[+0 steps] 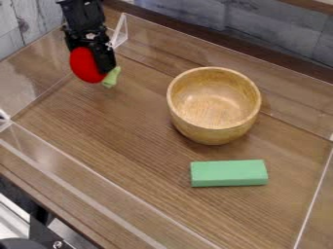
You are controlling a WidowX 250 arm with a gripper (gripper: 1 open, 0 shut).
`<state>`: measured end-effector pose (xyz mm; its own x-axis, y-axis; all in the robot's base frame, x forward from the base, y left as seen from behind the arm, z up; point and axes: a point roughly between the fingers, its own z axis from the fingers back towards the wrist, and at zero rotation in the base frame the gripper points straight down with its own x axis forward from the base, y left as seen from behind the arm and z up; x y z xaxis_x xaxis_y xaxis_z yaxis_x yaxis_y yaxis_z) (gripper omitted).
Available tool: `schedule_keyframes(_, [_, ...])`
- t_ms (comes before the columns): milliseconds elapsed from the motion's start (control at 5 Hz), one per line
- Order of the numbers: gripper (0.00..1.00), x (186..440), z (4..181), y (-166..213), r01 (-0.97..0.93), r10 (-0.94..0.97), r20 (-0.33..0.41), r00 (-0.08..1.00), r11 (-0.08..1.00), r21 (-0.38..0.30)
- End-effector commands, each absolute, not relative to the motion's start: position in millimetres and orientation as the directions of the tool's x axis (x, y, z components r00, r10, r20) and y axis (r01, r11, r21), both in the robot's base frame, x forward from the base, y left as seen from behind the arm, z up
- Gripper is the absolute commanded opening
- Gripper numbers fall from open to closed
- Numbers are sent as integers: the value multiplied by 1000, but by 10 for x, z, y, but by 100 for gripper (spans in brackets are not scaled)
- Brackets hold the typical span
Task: Move the red fruit to the right
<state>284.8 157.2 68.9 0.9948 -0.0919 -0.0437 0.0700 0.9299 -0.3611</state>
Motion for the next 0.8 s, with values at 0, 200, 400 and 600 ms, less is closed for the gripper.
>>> schedule_keyframes(0, [0, 2923, 1247, 1350, 96, -89, 38, 995, 946, -311])
schedule_keyframes(200, [0, 2936, 1346, 1134, 137, -128, 51, 991, 939, -316])
schedule_keyframes(400, [0, 2961, 1286, 871, 210, -204, 52, 978, 927, -312])
schedule_keyframes(600, [0, 3009, 1253, 562, 260, -257, 49, 965, 916, -305])
